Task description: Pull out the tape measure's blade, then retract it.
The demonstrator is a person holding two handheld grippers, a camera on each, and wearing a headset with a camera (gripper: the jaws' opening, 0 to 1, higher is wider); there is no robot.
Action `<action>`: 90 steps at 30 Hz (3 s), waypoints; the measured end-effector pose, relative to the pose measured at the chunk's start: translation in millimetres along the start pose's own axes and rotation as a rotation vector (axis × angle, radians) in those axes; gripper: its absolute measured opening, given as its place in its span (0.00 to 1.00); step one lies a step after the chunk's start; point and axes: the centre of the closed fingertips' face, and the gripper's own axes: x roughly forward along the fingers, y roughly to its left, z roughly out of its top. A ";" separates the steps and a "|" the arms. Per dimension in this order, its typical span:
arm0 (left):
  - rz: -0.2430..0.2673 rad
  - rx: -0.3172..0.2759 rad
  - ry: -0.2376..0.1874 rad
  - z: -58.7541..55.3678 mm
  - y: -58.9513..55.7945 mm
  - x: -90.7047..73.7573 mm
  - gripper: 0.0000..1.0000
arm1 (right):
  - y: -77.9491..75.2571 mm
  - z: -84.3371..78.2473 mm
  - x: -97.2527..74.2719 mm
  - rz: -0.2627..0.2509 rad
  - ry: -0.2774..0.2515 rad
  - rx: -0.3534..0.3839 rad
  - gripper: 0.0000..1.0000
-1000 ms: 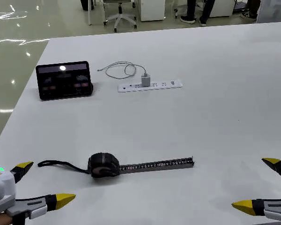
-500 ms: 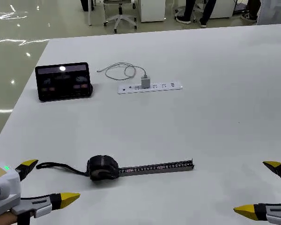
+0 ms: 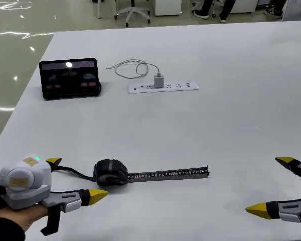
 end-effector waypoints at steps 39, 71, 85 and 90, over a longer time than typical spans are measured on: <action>0.370 -0.148 -0.140 -3.2 1.0 63.7 1.00 | 12.4 39.1 88.2 0.286 0.199 -0.354 0.95; 0.331 -0.168 -0.136 -16.6 -1.1 72.2 1.00 | 26.5 13.8 131.2 0.470 0.377 -0.475 0.36; 0.335 -0.178 -0.158 -11.3 0.6 71.2 1.00 | 28.1 5.8 135.8 0.495 0.404 -0.548 0.20; 0.337 -0.181 -0.149 -13.5 0.9 72.0 1.00 | 27.2 7.5 138.3 0.489 0.397 -0.522 0.18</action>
